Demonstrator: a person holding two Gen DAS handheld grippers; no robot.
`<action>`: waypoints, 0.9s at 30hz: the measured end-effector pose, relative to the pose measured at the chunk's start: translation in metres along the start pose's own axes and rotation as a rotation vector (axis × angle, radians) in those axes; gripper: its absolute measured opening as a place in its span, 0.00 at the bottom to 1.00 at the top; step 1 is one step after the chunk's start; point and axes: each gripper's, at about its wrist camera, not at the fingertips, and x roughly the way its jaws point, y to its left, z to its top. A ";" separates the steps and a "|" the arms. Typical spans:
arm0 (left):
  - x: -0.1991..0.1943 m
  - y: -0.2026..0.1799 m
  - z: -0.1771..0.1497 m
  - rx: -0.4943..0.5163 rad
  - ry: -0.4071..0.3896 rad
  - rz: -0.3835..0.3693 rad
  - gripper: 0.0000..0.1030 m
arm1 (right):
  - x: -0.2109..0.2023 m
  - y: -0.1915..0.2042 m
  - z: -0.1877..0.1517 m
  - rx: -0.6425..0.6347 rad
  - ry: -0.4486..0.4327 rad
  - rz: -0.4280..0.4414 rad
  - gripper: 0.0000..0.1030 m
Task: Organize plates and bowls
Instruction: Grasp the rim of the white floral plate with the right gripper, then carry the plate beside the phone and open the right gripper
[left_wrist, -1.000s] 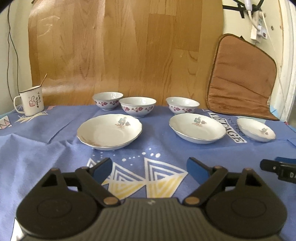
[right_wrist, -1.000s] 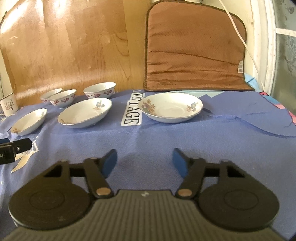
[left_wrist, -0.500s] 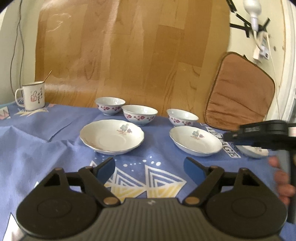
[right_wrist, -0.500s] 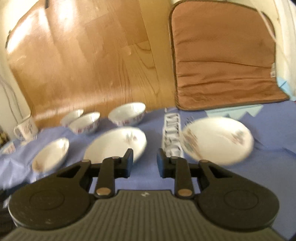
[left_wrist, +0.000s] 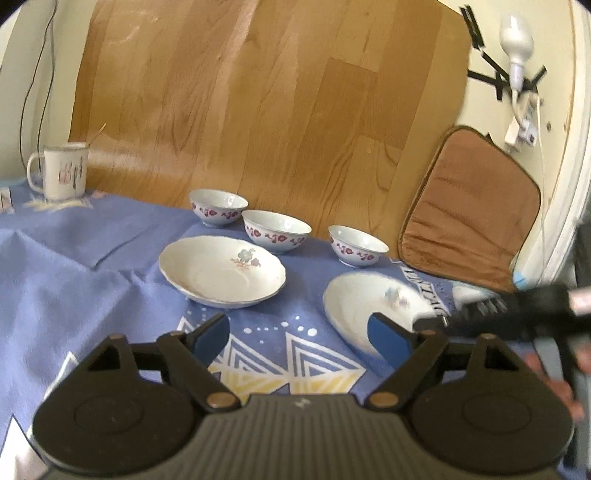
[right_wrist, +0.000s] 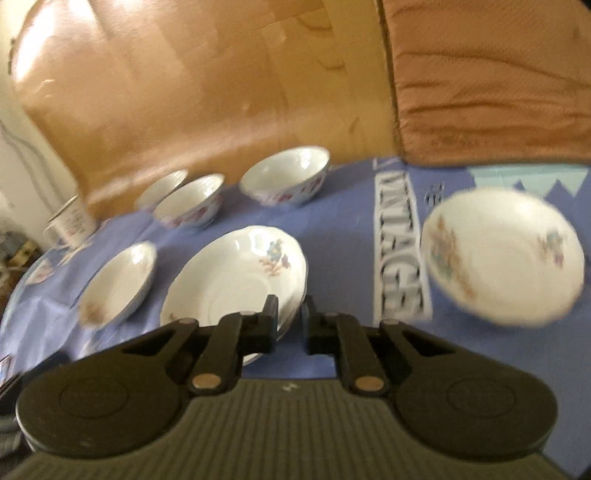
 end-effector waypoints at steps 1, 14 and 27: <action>-0.001 0.003 0.000 -0.018 0.012 -0.013 0.82 | -0.004 0.001 -0.005 0.005 0.016 0.025 0.14; -0.046 0.037 -0.017 -0.078 0.129 -0.035 0.80 | -0.035 0.049 -0.070 -0.018 0.192 0.314 0.13; -0.069 0.096 -0.016 -0.185 0.089 0.091 0.41 | 0.010 0.115 -0.074 -0.013 0.253 0.408 0.09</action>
